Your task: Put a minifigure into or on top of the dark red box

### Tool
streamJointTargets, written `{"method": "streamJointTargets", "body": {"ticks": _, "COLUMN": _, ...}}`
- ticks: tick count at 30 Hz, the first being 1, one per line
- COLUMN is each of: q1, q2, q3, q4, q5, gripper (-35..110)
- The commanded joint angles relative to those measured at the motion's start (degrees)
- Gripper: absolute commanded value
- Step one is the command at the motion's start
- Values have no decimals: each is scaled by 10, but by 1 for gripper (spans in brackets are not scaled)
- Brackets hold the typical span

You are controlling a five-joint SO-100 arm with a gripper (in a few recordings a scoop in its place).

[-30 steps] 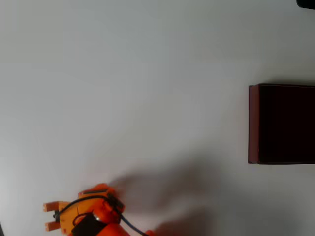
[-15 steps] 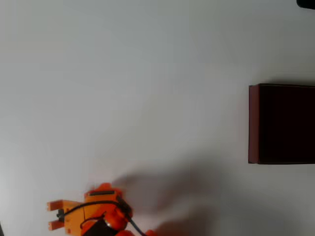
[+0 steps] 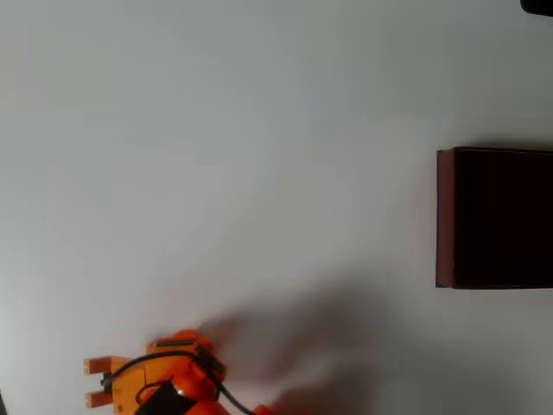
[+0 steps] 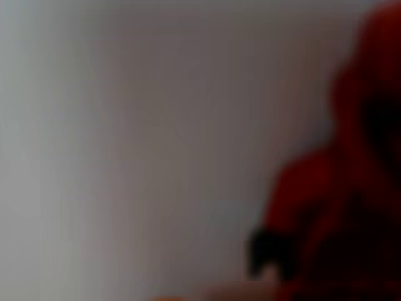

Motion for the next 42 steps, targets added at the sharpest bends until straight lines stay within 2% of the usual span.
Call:
{"method": "streamJointTargets", "body": {"ticks": 1, "q1": -15, "q2": 2, "q3": -23, "q4": 2, "q5": 5, "gripper": 18}}
{"method": "streamJointTargets", "body": {"ticks": 28, "q1": -8, "q2": -26, "q3": -34, "q4": -2, "q5": 4, "gripper": 6}}
{"method": "streamJointTargets", "body": {"ticks": 31, "q1": -6, "q2": -26, "q3": -35, "q4": 0, "q5": 8, "gripper": 8}}
{"method": "streamJointTargets", "body": {"ticks": 34, "q1": 6, "q2": -29, "q3": -40, "q4": 5, "q5": 21, "gripper": 15}}
{"method": "streamJointTargets", "body": {"ticks": 42, "q1": 30, "q2": -67, "q3": -64, "q4": 29, "q5": 99, "gripper": 16}}
